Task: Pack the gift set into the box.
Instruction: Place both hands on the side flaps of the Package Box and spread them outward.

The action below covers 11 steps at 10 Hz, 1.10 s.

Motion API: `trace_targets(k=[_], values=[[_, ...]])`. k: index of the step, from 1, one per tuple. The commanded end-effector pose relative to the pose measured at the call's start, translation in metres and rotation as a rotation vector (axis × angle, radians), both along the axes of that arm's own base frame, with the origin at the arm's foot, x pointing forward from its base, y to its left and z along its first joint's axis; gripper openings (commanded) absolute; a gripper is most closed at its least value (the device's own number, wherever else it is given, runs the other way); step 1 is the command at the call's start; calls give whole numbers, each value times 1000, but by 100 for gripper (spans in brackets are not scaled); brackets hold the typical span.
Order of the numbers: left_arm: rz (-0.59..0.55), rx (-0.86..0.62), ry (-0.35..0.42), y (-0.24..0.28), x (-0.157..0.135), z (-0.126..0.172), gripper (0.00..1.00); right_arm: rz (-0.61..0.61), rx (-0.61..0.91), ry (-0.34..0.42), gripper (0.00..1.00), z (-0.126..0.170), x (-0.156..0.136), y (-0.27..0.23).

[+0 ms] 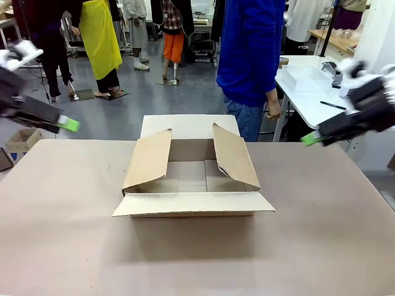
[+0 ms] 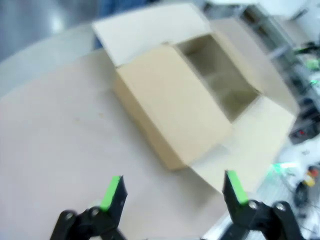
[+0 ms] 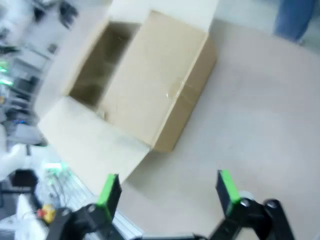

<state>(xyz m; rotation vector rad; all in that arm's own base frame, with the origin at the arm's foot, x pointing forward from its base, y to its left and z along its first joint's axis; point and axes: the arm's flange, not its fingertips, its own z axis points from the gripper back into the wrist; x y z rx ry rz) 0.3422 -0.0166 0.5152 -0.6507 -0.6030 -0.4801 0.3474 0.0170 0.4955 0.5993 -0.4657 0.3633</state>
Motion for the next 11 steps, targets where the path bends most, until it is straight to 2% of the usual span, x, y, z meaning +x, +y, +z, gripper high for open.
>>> trace_targets(k=[1, 3, 5, 6, 7, 11], values=[[9, -273, 156, 85, -21, -35, 100, -288, 252, 122, 100, 8, -10, -92], [77, -556, 254, 164, -23, -80, 100, -473, 523, 161, 100, -19, -34, -179], [175, -755, 273, 204, -28, -122, 100, -588, 688, 198, 100, -58, -49, -221], [294, -776, 300, 204, -28, -134, 100, -636, 685, 216, 100, -74, -50, -229], [148, -683, 261, 204, -57, -112, 100, -565, 589, 218, 100, -42, -64, -230], [148, -683, 261, 204, -57, -112, 100, -565, 589, 218, 100, -42, -64, -230]])
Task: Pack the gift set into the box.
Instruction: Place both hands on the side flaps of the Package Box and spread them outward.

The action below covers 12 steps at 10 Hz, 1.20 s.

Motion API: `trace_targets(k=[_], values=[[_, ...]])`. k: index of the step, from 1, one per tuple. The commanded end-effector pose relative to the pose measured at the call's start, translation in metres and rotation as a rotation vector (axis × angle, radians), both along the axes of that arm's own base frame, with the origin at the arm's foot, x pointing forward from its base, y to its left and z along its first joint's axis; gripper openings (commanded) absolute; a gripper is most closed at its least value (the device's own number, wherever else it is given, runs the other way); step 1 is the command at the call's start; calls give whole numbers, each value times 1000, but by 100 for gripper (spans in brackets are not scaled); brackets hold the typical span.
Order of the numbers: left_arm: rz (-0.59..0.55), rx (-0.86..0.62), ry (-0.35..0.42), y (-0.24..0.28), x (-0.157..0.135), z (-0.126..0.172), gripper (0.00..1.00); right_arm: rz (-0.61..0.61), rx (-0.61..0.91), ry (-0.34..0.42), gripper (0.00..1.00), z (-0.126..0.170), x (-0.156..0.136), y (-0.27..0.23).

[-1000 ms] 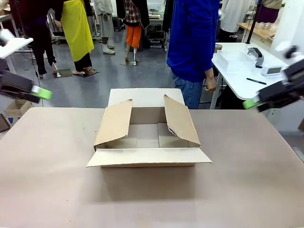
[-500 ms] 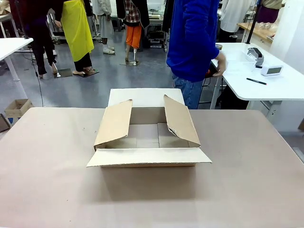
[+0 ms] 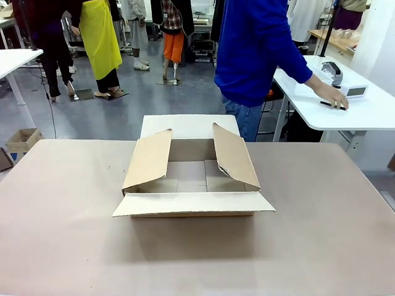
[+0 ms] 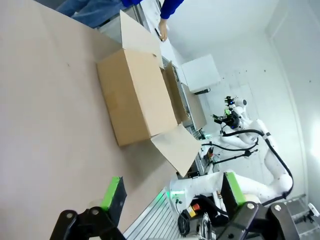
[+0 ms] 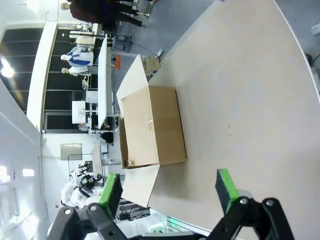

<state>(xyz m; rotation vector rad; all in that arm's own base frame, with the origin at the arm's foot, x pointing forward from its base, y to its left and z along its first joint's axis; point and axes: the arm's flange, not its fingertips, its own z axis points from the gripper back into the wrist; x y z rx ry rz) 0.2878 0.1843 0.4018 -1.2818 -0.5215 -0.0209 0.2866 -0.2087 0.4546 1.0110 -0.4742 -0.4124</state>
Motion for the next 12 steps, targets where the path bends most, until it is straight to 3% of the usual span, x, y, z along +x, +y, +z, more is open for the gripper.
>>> trace_targets(k=[1, 2, 3, 5, 6, 7, 8, 10, 11, 12], values=[[7, -11, 3, 1, 3, -4, 100, -5, 8, 0, 100, -3, 1, -1], [-90, 104, 19, -27, 11, 13, 100, 70, -137, -26, 100, 8, 13, 29], [-242, 138, -36, -65, 25, 37, 100, 213, -251, -133, 100, 24, 29, 79], [-361, 462, -65, -169, 54, 85, 100, 588, -446, -387, 100, 42, 55, 194], [-431, 586, -86, -218, 64, 97, 100, 761, -444, -497, 100, 40, 62, 241], [-510, 686, -92, -265, 70, 105, 100, 857, -477, -591, 100, 36, 62, 278], [-592, 800, -88, -315, 72, 107, 100, 997, -445, -781, 100, 34, 51, 313], [-690, 847, -66, -383, 74, 96, 100, 1088, -381, -927, 100, 15, 42, 346], [-739, 791, -33, -402, 76, 79, 100, 1021, -372, -942, 100, -1, 41, 350], [-677, 825, -100, -386, 54, 104, 100, 921, -379, -914, 100, -10, 39, 343]])
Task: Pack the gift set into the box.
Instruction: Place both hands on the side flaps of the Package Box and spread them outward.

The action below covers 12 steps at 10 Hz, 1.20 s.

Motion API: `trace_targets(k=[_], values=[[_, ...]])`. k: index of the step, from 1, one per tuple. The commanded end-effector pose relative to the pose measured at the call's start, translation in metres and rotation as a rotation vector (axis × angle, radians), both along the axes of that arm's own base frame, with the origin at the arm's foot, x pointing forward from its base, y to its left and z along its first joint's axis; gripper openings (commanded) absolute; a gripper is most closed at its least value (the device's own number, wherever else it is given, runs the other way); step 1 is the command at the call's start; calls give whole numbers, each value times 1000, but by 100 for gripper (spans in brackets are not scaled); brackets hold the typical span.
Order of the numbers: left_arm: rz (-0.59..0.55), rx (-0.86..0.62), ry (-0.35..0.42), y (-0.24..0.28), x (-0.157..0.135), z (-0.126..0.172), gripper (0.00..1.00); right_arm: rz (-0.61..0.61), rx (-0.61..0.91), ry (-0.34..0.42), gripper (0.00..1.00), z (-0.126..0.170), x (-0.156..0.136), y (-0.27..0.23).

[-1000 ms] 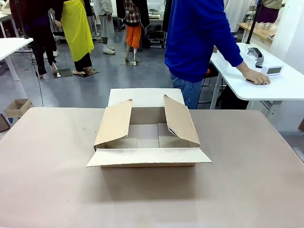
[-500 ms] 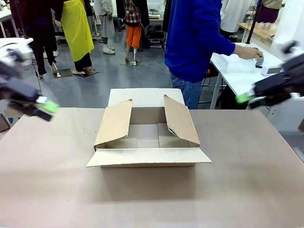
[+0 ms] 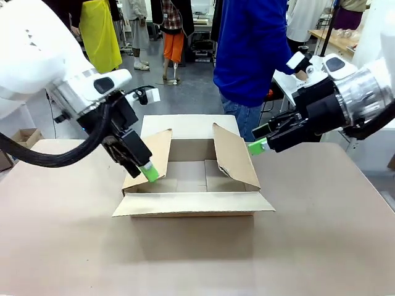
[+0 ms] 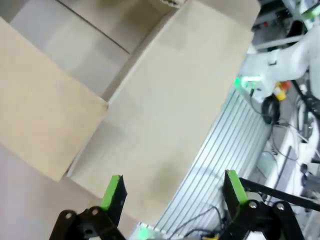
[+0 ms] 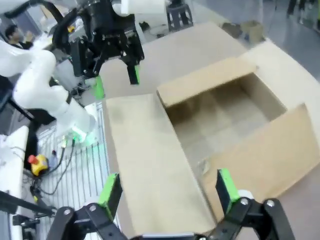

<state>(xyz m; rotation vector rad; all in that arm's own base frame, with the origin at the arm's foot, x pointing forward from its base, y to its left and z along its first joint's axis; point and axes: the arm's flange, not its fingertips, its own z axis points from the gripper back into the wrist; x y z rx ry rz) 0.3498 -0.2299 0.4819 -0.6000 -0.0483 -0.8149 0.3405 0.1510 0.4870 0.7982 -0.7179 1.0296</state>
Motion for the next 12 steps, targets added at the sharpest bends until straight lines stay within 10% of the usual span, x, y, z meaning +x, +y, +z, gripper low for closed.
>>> trace_targets(k=[1, 12], values=[[38, -9, -42, 28, -8, 24, 100, -5, -73, 42, 100, 10, -11, 5], [282, 407, -152, -125, 56, 10, 100, -5, -73, 42, 100, 10, -11, 5]])
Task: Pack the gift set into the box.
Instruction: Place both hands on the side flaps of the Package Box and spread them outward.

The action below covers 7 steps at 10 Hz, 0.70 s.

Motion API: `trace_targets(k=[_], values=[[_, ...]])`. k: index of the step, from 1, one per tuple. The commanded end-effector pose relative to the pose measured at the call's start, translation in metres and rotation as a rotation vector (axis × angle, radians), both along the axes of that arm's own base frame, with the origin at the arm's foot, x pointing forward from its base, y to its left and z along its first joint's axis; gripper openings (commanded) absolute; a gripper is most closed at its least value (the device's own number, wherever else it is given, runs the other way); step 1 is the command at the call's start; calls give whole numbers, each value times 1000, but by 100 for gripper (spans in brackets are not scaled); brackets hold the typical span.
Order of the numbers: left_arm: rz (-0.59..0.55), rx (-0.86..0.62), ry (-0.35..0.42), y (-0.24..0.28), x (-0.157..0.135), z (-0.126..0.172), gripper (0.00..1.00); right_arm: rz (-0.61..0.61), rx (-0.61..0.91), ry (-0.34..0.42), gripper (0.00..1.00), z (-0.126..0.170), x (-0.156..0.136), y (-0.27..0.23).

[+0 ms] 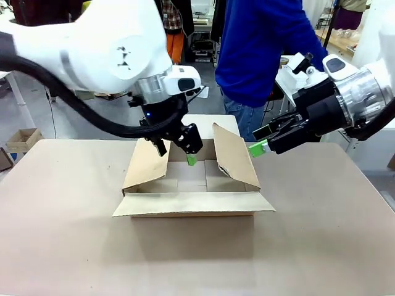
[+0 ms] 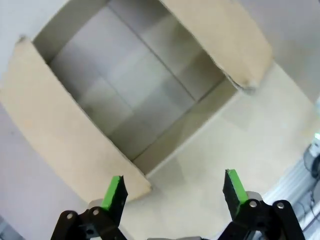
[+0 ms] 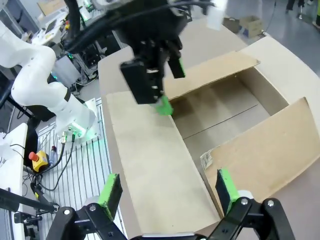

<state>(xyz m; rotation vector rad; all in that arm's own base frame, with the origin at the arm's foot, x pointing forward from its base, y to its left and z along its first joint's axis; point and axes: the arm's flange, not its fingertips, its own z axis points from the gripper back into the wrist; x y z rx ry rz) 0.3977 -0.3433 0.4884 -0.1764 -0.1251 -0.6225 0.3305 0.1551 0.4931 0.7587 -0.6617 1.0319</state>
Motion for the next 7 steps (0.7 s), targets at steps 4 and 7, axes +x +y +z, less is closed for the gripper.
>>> trace_targets(k=[4, 7], values=[[277, 157, 13, -18, 31, -27, 100, -4, -13, 14, 100, 3, -1, 0], [452, 214, -93, -19, 45, -44, 100, -4, -13, 14, 100, 3, -1, 0]])
